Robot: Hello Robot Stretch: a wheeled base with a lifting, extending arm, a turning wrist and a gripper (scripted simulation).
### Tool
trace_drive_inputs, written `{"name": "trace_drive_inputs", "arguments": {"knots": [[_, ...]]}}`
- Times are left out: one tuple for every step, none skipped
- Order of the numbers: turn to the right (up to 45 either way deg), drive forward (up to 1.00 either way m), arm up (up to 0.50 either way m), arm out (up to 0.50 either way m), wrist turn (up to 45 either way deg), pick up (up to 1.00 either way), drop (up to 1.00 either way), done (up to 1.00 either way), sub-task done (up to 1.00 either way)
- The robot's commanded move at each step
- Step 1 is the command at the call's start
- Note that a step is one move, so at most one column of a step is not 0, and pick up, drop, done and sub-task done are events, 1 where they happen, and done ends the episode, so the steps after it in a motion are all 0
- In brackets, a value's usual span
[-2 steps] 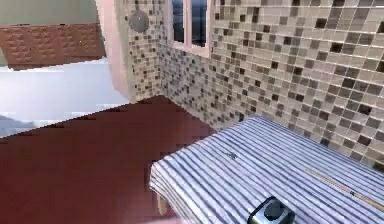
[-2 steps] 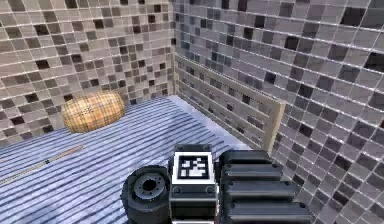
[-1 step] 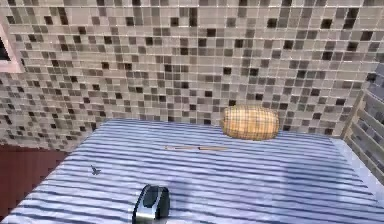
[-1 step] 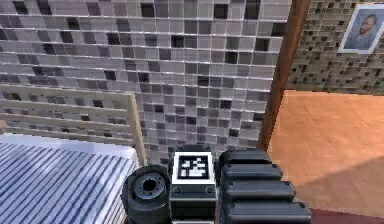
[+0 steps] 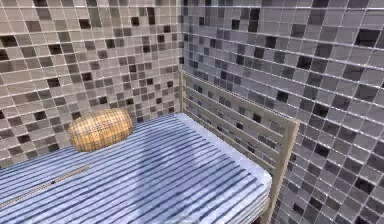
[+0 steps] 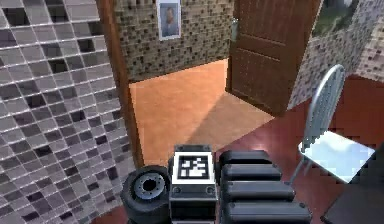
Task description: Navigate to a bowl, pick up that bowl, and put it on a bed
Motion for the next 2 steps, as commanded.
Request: {"name": "trace_drive_inputs", "arguments": {"knots": [[24.0,0.0,0.0,0.0,0.0,0.0,0.0,0.0,0.0],[-45.0,0.0,0.0,0.0,0.0,0.0,0.0,0.0,0.0]]}}
